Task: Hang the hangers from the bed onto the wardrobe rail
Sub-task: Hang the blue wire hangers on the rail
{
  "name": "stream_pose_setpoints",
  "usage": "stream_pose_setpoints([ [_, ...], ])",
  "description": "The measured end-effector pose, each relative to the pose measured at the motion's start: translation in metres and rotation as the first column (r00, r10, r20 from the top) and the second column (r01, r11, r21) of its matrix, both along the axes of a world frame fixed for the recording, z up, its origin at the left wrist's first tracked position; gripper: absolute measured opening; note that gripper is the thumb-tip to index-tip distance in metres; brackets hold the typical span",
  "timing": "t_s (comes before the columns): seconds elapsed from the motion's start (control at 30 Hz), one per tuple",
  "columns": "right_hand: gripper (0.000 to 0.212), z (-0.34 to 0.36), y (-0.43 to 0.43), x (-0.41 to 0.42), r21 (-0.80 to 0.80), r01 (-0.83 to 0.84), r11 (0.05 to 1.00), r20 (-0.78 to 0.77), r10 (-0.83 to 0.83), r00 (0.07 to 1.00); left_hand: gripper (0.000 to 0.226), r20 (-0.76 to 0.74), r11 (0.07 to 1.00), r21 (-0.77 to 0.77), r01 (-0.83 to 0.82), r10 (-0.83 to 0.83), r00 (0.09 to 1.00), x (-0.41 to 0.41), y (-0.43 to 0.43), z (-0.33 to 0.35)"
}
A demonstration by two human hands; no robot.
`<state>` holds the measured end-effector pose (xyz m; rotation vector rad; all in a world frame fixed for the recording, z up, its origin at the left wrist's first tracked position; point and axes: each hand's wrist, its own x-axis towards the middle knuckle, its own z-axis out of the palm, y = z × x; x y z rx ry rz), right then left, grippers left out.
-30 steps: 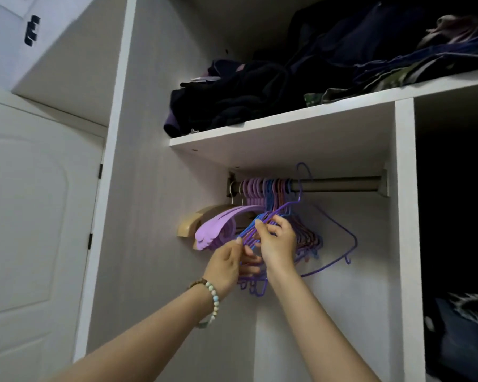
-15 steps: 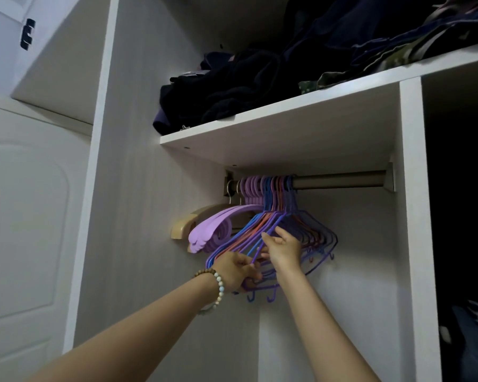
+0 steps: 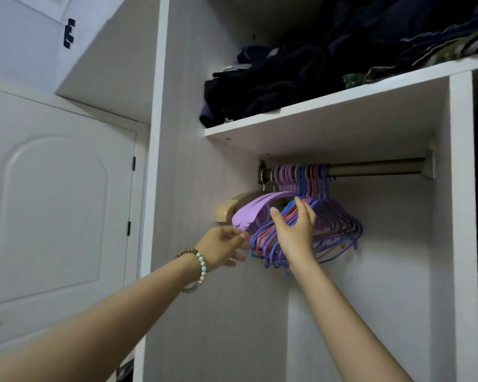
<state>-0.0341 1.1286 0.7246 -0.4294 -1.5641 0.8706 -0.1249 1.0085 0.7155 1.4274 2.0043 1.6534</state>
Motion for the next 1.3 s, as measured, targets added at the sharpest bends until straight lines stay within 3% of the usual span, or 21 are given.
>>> stream_pose_setpoints([
  [0.3, 0.063, 0.005, -0.138, -0.063, 0.114, -0.246, 0.962, 0.091, 0.237, 0.967, 0.03, -0.028, 0.926, 0.233, -0.296, 0.31, 0.95, -0.06, -0.169, -0.002],
  [0.47, 0.065, -0.017, -0.238, -0.114, 0.063, -0.521, 0.851, 0.254, 0.492, 0.833, 0.039, 0.005, 0.828, 0.216, -0.517, 0.528, 0.849, -0.105, -0.293, -0.031],
  [0.6, 0.068, -0.049, -0.334, -0.165, 0.017, -0.64, 0.768, 0.367, 0.591, 0.718, 0.044, 0.034, 0.736, 0.128, -0.665, 0.667, 0.745, -0.133, -0.403, -0.074],
  [0.77, 0.072, -0.123, -0.472, -0.221, -0.102, -0.794, 0.6, 0.518, 0.713, 0.472, 0.054, 0.091, 0.592, -0.032, -0.805, 0.804, 0.588, -0.152, -0.549, -0.151],
  [0.97, 0.079, -0.241, -0.633, -0.259, -0.285, -0.857, 0.429, 0.663, 0.734, 0.148, 0.065, 0.195, 0.424, -0.249, -0.871, 0.903, 0.383, -0.141, -0.722, -0.274],
  [1.1, 0.083, -0.329, -0.723, -0.265, -0.394, -0.848, 0.355, 0.713, 0.7, -0.038, 0.069, 0.238, 0.302, -0.394, -0.868, 0.946, 0.221, -0.117, -0.823, -0.362],
  [1.3, 0.085, -0.465, -0.825, -0.249, -0.526, -0.794, 0.304, 0.732, 0.638, -0.241, 0.07, 0.279, 0.178, -0.594, -0.784, 0.96, 0.006, -0.061, -0.927, -0.502],
])
